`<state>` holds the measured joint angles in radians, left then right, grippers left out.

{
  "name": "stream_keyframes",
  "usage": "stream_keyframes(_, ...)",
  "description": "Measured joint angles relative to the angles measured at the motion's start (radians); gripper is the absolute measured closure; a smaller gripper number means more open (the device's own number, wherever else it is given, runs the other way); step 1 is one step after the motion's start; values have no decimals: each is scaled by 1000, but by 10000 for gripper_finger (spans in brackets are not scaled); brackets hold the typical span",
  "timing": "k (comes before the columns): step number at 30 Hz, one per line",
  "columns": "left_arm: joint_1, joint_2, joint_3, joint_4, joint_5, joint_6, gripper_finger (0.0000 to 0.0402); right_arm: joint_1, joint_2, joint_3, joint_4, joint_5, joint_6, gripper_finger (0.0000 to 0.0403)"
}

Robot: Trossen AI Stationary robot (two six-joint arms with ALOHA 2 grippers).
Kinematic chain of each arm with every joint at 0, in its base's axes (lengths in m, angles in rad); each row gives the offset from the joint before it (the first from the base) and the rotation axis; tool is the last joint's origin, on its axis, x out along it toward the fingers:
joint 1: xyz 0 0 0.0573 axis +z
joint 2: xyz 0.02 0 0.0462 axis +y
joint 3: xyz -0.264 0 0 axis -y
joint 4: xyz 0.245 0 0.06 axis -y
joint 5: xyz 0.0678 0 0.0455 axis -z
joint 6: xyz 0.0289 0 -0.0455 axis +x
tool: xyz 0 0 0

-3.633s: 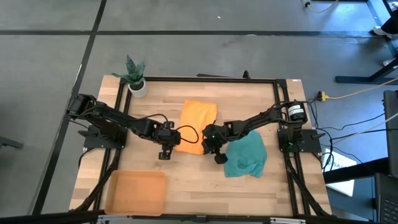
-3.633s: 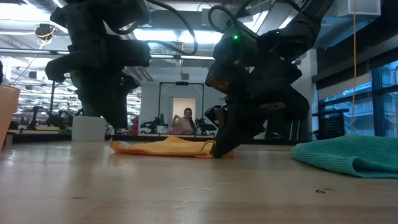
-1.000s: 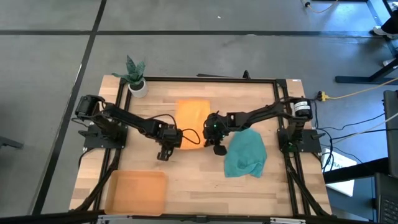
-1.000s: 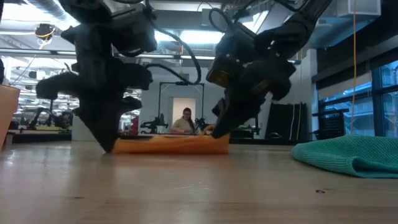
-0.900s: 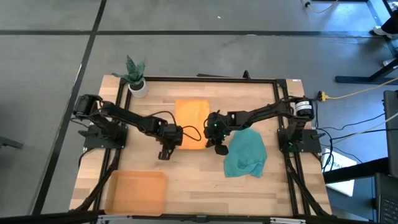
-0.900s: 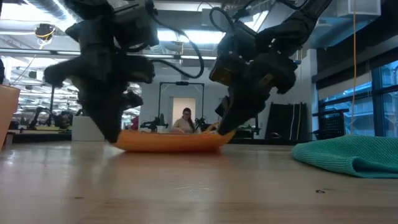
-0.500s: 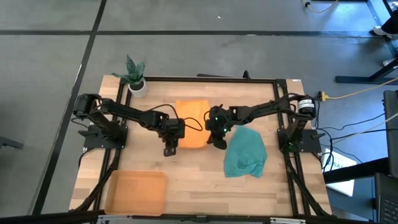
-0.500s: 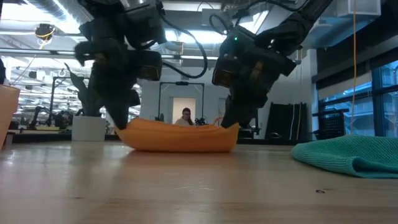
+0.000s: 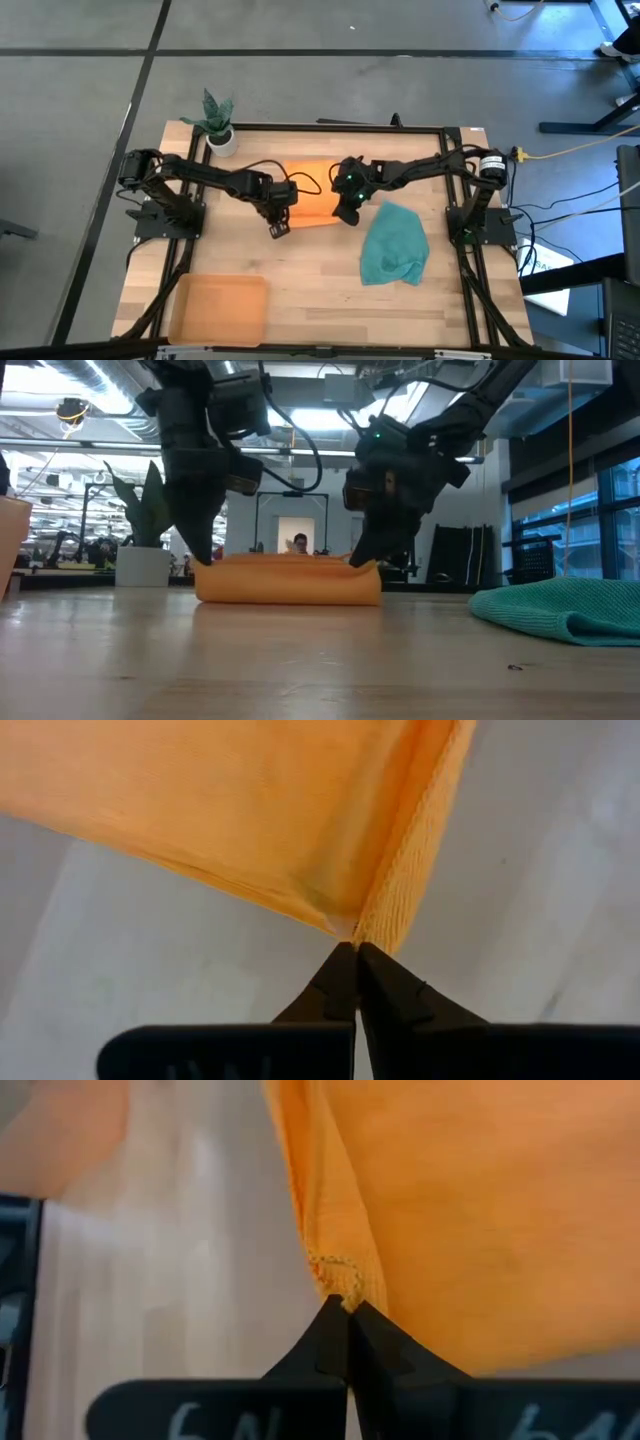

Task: Roll microfiber towels into tight, uniform cylinder then place into a basket
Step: Roll the orange microfiber towel

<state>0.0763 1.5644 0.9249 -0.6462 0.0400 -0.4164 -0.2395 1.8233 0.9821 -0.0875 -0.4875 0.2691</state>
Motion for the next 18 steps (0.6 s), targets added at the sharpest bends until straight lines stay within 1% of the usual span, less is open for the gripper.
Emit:
stream_keyframes(6,12,0,0,11,-18,-1,401,-25,0,0,0,77,-43,402)
stream_keyframes(10,12,0,0,21,-70,-1,401,-32,0,0,0,130,-98,402)
stream_keyframes(14,12,1,0,64,-83,-1,402,-33,0,0,-6,176,-150,402)
stream_keyframes(18,12,8,0,102,-112,-1,401,-32,1,0,-10,181,-193,402)
